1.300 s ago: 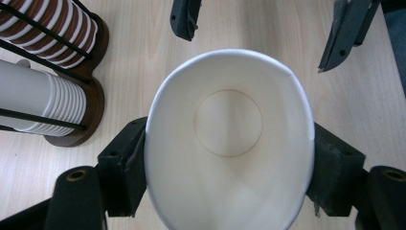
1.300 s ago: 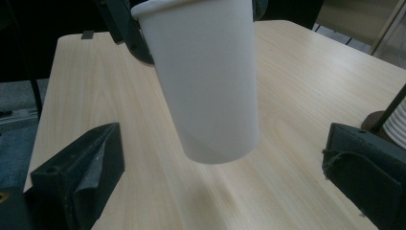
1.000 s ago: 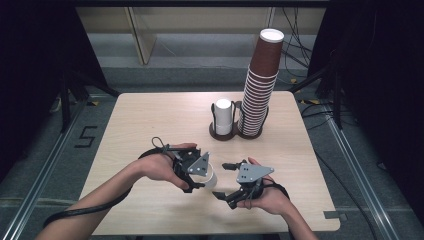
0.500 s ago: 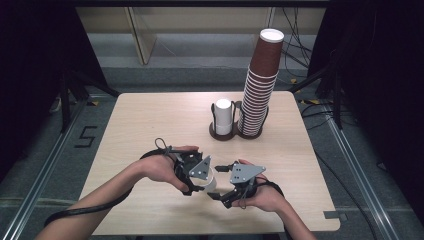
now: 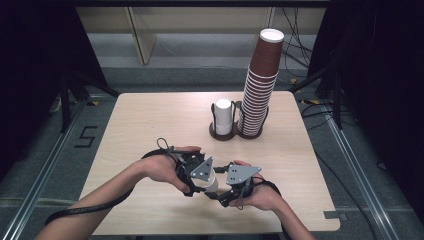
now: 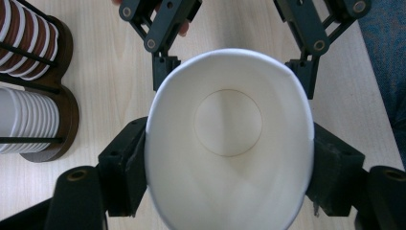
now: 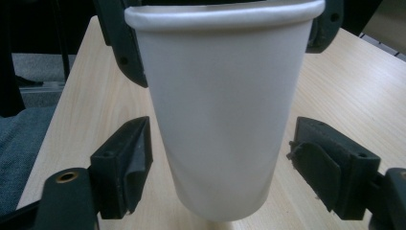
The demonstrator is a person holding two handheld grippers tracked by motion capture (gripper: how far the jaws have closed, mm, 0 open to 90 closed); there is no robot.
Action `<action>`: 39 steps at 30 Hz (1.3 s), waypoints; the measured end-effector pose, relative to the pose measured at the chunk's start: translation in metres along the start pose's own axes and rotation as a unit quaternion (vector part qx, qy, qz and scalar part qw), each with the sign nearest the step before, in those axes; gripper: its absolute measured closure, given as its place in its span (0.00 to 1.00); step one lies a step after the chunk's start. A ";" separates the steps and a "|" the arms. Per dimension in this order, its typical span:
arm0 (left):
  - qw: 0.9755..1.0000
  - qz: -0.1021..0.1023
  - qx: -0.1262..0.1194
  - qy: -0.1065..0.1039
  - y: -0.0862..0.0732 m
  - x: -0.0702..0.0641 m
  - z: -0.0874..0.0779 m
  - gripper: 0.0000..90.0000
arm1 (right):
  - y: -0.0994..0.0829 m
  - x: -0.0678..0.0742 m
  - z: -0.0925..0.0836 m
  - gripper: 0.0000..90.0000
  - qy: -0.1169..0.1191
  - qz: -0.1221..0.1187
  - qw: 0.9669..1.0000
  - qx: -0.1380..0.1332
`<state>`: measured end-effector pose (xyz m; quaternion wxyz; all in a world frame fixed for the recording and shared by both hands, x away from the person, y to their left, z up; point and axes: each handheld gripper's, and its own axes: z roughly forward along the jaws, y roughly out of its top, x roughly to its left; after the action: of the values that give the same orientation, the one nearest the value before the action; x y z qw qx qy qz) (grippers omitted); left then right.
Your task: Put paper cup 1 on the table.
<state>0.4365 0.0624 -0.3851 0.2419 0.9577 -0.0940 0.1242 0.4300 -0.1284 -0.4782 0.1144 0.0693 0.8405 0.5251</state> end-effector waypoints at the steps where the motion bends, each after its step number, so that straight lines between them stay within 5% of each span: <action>1: 1.000 -0.002 -0.002 -0.005 0.000 -0.001 0.001 0.30 | 0.000 0.000 0.001 0.28 0.001 -0.006 1.000 0.001; 4: 1.000 -0.001 -0.002 -0.009 0.001 -0.001 0.002 0.30 | 0.001 -0.001 0.003 0.30 0.003 -0.015 1.000 -0.002; 5: 1.000 -0.001 -0.001 -0.009 0.001 -0.001 0.002 0.30 | 0.000 0.002 0.003 0.31 0.004 0.000 1.000 0.002; 13: 1.000 -0.003 -0.010 -0.012 0.002 0.000 0.004 0.30 | 0.000 0.002 0.002 0.38 0.001 -0.033 0.999 -0.010; 15: 1.000 -0.005 -0.016 -0.012 0.001 0.001 0.004 0.29 | -0.001 0.004 0.000 0.38 0.002 -0.008 1.000 -0.010; 17: 1.000 -0.013 -0.019 -0.011 0.001 0.001 0.004 0.23 | 0.000 0.002 -0.001 0.38 -0.008 -0.032 0.999 -0.017; 19: 0.999 -0.028 -0.024 -0.009 0.000 0.003 0.004 0.15 | 0.000 0.002 -0.002 0.38 -0.008 -0.028 0.999 -0.017; 21: 0.998 -0.047 -0.033 0.019 -0.003 0.003 0.003 0.14 | 0.000 0.000 -0.005 0.38 -0.018 -0.029 0.999 -0.016; 24: 0.998 -0.051 -0.032 0.029 -0.007 0.004 0.001 0.09 | -0.002 -0.001 -0.008 0.38 -0.020 -0.018 1.000 -0.014; 30: 0.988 -0.108 -0.077 0.075 -0.026 0.002 -0.009 0.07 | -0.010 -0.007 -0.014 0.38 -0.065 0.012 0.998 -0.023; 32: 0.983 -0.127 -0.100 0.091 -0.032 0.000 -0.010 0.06 | -0.011 -0.010 -0.014 0.37 -0.079 0.020 0.996 -0.027; 35: 0.969 -0.161 -0.144 0.120 -0.043 -0.006 -0.012 0.06 | -0.009 -0.014 -0.014 0.37 -0.108 0.035 0.993 -0.036; 36: 0.961 -0.183 -0.161 0.132 -0.048 -0.010 -0.013 0.06 | -0.008 -0.015 -0.014 0.37 -0.113 0.044 0.992 -0.031; 37: 0.961 -0.183 -0.161 0.132 -0.048 -0.010 -0.013 0.06 | -0.008 -0.015 -0.014 0.37 -0.113 0.044 0.992 -0.031; 38: 0.950 -0.207 -0.182 0.147 -0.054 -0.014 -0.013 0.06 | -0.006 -0.020 -0.012 0.37 -0.140 0.049 0.988 -0.045; 39: 0.950 -0.207 -0.182 0.147 -0.054 -0.014 -0.013 0.06 | -0.006 -0.022 -0.013 0.37 -0.147 0.050 0.987 -0.041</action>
<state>0.4335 0.1173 -0.4024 0.4432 0.8673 0.1218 0.1913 0.4482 -0.1472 -0.4751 0.2128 0.1826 0.7881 0.5480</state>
